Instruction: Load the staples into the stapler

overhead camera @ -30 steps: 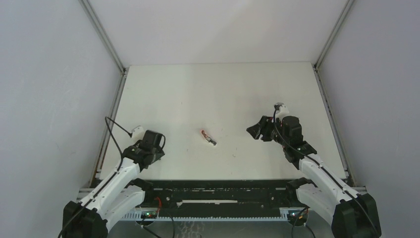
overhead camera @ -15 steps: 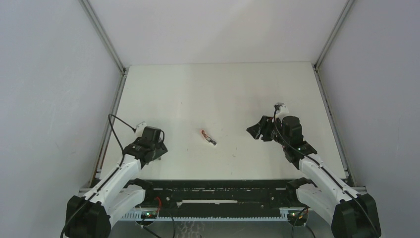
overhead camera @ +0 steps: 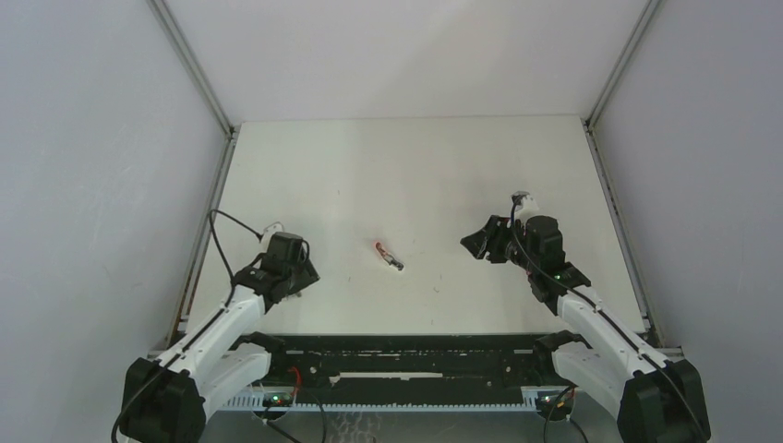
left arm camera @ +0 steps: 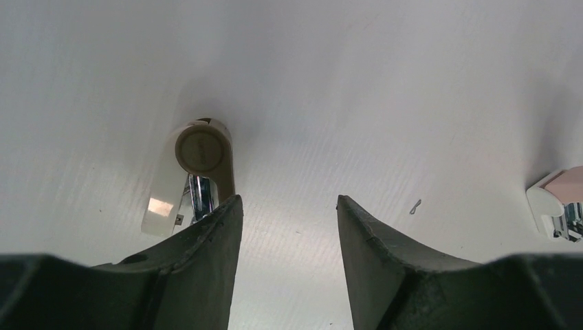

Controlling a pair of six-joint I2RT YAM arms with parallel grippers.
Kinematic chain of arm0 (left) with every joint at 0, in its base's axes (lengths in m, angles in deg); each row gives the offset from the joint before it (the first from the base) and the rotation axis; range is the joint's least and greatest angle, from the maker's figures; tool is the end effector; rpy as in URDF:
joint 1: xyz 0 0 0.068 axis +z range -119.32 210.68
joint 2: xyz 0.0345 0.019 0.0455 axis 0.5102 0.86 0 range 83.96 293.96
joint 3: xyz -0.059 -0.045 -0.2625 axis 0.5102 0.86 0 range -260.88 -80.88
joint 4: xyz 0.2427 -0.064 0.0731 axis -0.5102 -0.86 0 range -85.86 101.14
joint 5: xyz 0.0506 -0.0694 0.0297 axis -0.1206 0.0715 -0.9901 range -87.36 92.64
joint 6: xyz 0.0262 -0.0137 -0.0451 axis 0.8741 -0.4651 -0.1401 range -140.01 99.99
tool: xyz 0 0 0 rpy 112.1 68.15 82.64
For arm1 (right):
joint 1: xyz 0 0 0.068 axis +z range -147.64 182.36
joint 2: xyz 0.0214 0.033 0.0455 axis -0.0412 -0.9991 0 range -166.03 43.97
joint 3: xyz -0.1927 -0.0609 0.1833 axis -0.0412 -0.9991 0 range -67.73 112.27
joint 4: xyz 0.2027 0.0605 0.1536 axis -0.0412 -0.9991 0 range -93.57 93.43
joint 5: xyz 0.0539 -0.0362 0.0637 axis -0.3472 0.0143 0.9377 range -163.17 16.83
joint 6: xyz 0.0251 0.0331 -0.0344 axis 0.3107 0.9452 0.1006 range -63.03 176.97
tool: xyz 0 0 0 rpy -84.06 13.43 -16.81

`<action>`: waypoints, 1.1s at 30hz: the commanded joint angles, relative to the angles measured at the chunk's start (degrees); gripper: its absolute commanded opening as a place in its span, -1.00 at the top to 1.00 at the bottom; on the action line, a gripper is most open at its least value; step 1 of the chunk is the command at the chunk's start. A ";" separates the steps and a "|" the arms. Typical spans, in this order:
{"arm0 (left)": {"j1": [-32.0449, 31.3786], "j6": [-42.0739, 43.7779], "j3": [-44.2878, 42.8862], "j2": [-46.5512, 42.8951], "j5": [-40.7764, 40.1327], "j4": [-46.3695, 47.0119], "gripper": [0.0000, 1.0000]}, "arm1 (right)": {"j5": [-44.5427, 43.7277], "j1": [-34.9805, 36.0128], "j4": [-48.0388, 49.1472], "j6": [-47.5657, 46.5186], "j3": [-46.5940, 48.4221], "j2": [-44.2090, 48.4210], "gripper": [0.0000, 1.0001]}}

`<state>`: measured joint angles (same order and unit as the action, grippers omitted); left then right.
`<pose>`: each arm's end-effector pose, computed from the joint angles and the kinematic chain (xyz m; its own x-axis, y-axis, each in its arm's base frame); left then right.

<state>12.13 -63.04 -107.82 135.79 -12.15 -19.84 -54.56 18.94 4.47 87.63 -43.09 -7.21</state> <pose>0.1594 -0.0439 0.1826 -0.6909 -0.4641 -0.5543 -0.4100 0.8830 -0.2283 0.1863 0.0673 0.2170 -0.6335 0.3157 -0.7064 -0.2597 0.7733 0.5784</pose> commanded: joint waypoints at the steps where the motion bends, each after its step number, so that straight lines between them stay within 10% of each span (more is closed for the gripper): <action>1: -1.07 0.20 -1.08 -0.74 -3.18 -1.00 -0.14 | 0.66 -0.23 2.93 0.78 -0.11 -0.49 -0.04; 20: -0.53 -5.55 -1.77 -2.16 -15.17 -11.15 -0.23 | 2.06 -0.23 3.77 1.10 -0.18 -1.37 0.03; 33: 0.40 0.38 1.57 -1.88 -7.90 -1.61 -0.33 | 2.36 -0.32 3.62 1.15 -0.13 -1.46 0.03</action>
<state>12.11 -65.27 -107.77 133.56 -22.36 -25.92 -52.88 18.94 4.97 88.02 -43.24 -8.85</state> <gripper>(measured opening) 0.663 0.483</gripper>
